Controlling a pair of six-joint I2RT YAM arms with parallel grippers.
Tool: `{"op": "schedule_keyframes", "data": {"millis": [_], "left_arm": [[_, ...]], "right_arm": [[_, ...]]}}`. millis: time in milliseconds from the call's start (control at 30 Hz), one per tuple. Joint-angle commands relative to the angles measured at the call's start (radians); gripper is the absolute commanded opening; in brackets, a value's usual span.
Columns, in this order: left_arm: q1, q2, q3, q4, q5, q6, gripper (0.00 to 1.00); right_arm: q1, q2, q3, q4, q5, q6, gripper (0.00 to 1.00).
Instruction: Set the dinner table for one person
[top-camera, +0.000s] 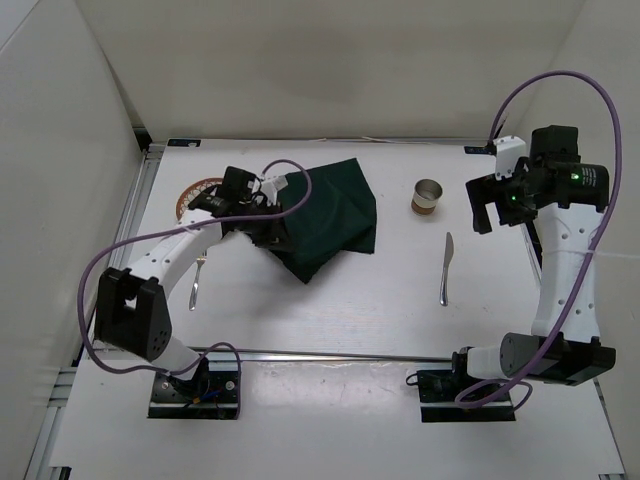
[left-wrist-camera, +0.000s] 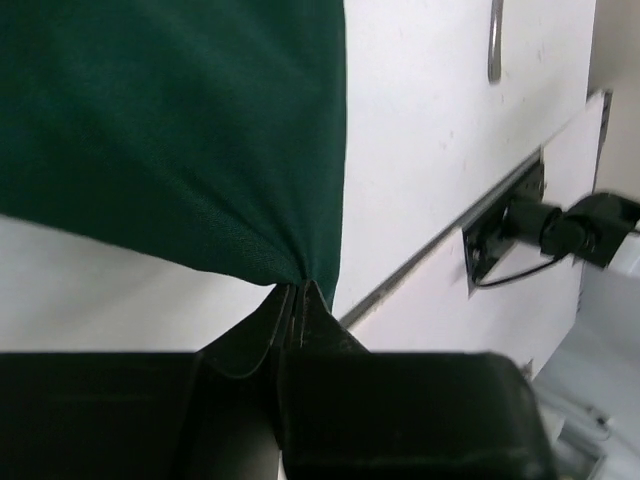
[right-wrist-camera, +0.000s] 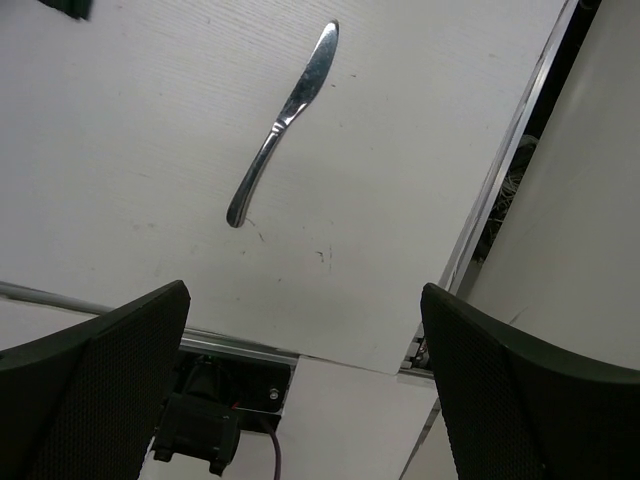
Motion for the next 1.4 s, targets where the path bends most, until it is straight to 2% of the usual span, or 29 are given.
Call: {"op": "schedule_keyframes", "data": {"millis": [0, 67, 167, 200, 233, 400, 533, 700, 767, 800, 833, 933, 1133, 1200, 1367], "left_arm": [[-0.074, -0.088, -0.054, 0.013, -0.005, -0.001, 0.10], [-0.097, -0.100, -0.082, 0.022, -0.014, -0.001, 0.10], [-0.123, -0.109, -0.102, 0.023, -0.029, 0.028, 0.68], [-0.134, -0.109, -0.102, 0.023, -0.030, 0.046, 0.91], [-0.134, -0.109, -0.102, 0.023, -0.046, 0.060, 1.00], [-0.145, -0.090, -0.081, 0.023, -0.141, 0.094, 1.00], [-0.145, -0.031, -0.039, 0.032, -0.388, 0.126, 1.00], [-0.082, 0.113, -0.039, 0.114, -0.392, 0.168, 1.00], [-0.082, 0.194, -0.018, 0.124, -0.402, 0.177, 1.00], [-0.105, 0.220, 0.005, 0.124, -0.411, 0.209, 0.99], [-0.115, 0.243, 0.005, 0.124, -0.428, 0.220, 0.99], [-0.163, 0.318, 0.048, 0.124, -0.491, 0.257, 0.99], [-0.234, 0.398, 0.088, 0.115, -0.586, 0.257, 0.97], [-0.252, 0.398, 0.074, 0.105, -0.617, 0.257, 0.97], [-0.286, 0.378, 0.037, 0.076, -0.628, 0.269, 0.96]], "right_arm": [[0.017, 0.007, 0.043, -0.015, 0.020, -0.015, 1.00], [0.037, 0.007, 0.043, -0.015, 0.020, -0.015, 1.00], [0.046, 0.007, 0.043, -0.024, 0.020, -0.015, 1.00], [0.046, 0.007, 0.043, -0.024, 0.008, -0.015, 1.00], [0.046, 0.007, 0.043, -0.024, 0.007, -0.015, 1.00], [0.056, -0.002, 0.034, -0.035, -0.012, -0.024, 1.00], [0.098, 0.007, 0.049, -0.046, -0.043, -0.010, 1.00], [0.224, 0.077, 0.109, -0.067, -0.088, 0.020, 1.00], [0.263, 0.131, 0.121, -0.067, -0.098, 0.021, 0.85], [0.273, 0.151, 0.132, -0.067, -0.111, 0.021, 0.74], [0.298, 0.174, 0.150, -0.052, -0.111, 0.030, 0.39], [0.350, 0.324, 0.274, -0.027, -0.102, 0.068, 0.02], [0.411, 0.606, 0.476, 0.110, -0.101, 0.111, 0.00], [0.422, 0.695, 0.538, 0.155, -0.144, 0.138, 0.00], [0.422, 0.809, 0.542, 0.342, -0.233, 0.235, 0.00]]}}
